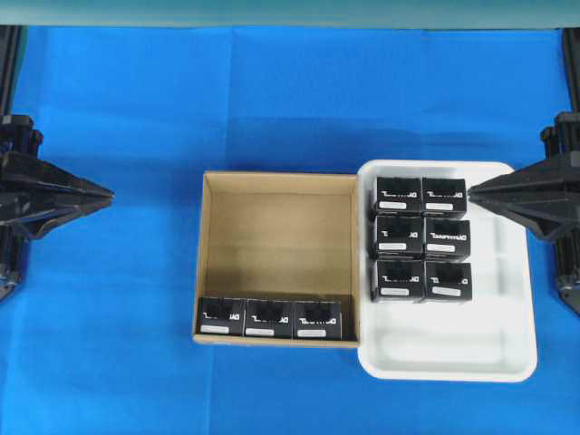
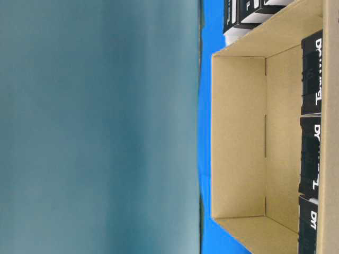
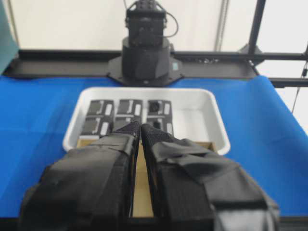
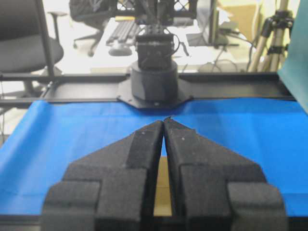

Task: Pick the box from inside the cardboard box.
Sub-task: 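Swing the right gripper from beside the tray over the cardboard box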

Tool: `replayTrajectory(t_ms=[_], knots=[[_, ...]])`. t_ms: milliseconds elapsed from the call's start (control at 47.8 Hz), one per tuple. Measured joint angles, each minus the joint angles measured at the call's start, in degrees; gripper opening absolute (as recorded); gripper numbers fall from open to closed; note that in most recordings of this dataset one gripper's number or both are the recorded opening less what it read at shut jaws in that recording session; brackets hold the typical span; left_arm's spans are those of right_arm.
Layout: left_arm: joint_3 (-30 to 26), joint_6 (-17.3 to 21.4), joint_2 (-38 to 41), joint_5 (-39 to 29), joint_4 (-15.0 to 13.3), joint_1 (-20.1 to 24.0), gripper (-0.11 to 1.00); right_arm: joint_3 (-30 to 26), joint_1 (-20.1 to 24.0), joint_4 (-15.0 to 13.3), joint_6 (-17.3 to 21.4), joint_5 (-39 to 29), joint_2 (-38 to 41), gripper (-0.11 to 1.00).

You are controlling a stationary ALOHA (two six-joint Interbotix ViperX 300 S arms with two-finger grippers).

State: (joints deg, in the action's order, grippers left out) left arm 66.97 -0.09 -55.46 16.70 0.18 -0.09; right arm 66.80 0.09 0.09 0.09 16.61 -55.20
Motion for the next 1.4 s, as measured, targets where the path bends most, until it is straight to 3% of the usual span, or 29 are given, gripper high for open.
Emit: replayTrajectory(t_ms=[84, 167, 314, 691, 1151, 1403], knots=[[-0.4, -0.2, 0.2, -0.1, 0.4, 0.0, 0.05, -0.1, -0.1, 1.1, 0.6, -0.4, 0.1, 0.05], [-1.1, -0.2, 0.6, -0.1, 0.5, -0.2, -0.04, -0.6, -0.2, 4.4, 2.5, -2.9, 0.2, 0.01], [-1.8, -0.1, 1.0, -1.1, 0.5, -0.2, -0.06, -3.1, -0.5, 6.4, 5.0, -10.9, 1.1, 0.01], [-4.0, -0.1, 1.0, -9.3, 0.6, -0.2, -0.06, -16.2, -0.5, 6.5, 10.4, -39.3, 13.6, 0.01], [-4.8, 0.0, 1.0, -10.4, 0.6, 0.8, -0.06, -35.4, 0.3, 6.0, 9.9, -61.0, 38.8, 0.01], [-5.3, 0.2, 0.5, -10.5, 0.6, 1.5, -0.06, -45.0, 0.5, 5.3, 6.8, -70.6, 50.5, 0.04]])
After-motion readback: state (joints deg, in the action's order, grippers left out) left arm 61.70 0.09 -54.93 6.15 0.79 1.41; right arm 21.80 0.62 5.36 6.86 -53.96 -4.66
